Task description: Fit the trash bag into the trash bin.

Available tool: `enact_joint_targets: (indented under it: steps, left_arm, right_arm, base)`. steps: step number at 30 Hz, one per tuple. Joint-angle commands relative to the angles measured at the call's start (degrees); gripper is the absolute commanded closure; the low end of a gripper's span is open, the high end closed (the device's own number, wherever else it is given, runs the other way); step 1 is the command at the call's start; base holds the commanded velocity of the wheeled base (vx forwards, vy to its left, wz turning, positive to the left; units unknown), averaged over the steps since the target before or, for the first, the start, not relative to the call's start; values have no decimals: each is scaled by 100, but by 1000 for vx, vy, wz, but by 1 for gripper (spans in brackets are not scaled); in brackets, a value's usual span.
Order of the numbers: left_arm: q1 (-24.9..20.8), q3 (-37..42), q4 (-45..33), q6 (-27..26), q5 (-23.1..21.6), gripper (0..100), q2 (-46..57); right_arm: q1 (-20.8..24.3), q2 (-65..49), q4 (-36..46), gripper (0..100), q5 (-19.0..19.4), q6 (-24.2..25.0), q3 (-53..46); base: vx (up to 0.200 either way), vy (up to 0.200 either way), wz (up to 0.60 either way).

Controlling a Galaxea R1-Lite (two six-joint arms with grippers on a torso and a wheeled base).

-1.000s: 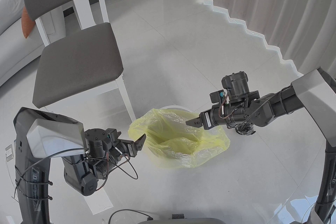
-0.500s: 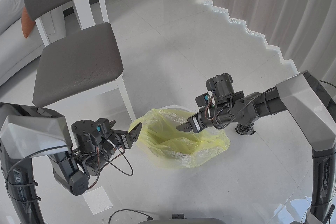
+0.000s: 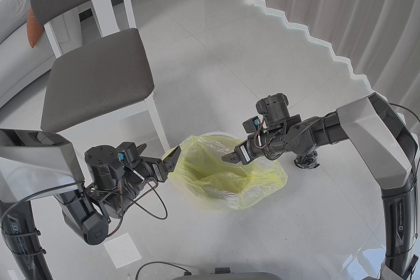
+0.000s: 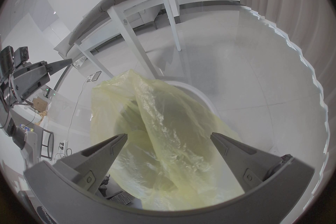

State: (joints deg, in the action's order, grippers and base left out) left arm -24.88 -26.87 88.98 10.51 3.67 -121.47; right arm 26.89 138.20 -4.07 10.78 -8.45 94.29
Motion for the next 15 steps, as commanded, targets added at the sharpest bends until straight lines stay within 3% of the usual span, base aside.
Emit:
enact_joint_targets:
  steps: [1, 7, 8, 15]
  left_arm:
    - [-17, 41, 102, 4, 2, 0, 62]
    - [-17, 112, 102, 4, 2, 0, 141]
    - [-17, 120, 102, 4, 2, 0, 150]
    - [-17, 129, 102, 13, -7, 0, 150]
  right_arm:
    - [-53, 49, -6, 0, 3, -17, 28]
    - [-44, 101, -15, 0, -164, -43, 19]
    - [-44, 101, -6, 100, -164, -43, 28]
    - [-35, 110, -6, 100, -208, -17, 10]
  base:
    - [0, 0, 0]
    - [0, 0, 0]
    - [0, 0, 0]
    - [0, 0, 0]
